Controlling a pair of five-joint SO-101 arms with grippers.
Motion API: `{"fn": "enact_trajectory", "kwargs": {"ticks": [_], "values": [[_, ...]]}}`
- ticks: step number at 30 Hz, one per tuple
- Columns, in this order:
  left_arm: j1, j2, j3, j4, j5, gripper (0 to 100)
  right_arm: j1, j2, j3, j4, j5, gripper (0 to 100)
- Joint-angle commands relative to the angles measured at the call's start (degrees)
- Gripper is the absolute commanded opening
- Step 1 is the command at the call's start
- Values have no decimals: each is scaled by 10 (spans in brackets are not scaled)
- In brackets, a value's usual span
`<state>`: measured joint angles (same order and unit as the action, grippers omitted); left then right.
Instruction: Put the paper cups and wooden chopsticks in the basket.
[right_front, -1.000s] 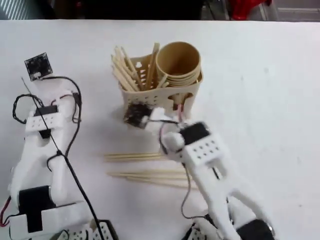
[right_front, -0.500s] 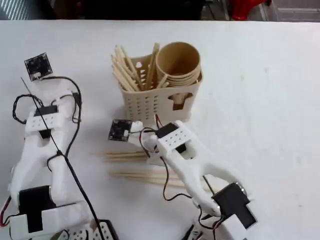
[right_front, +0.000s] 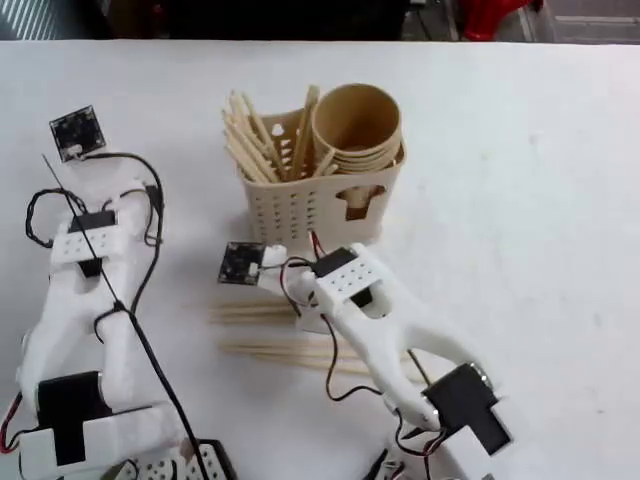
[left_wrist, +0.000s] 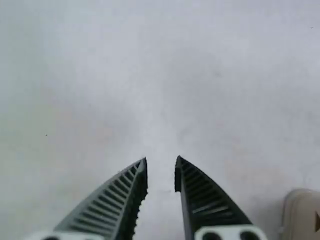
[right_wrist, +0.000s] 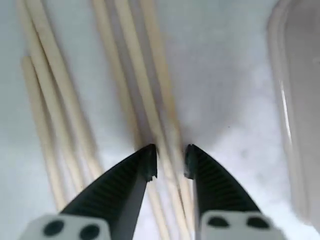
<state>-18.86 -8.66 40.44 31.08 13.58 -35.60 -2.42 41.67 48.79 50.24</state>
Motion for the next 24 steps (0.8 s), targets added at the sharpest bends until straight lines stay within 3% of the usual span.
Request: {"fn": "enact_trajectory", "kwargs": {"ticks": [1, 6, 15, 21, 24], "values": [[-3, -6, -8, -12, 5, 109, 9, -1, 0, -5, 0, 8], [-2, -6, -8, -12, 5, 109, 17, -22, -3, 15, -14, 18], [-2, -2, -5, -28, 5, 109, 43, -196, 9, 65, -53, 27], [-4, -3, -3, -26, 5, 109, -14, -101, 15, 24, -49, 212], [-4, -3, -3, -26, 5, 109, -12, -51, 15, -19, -49, 231]]}}
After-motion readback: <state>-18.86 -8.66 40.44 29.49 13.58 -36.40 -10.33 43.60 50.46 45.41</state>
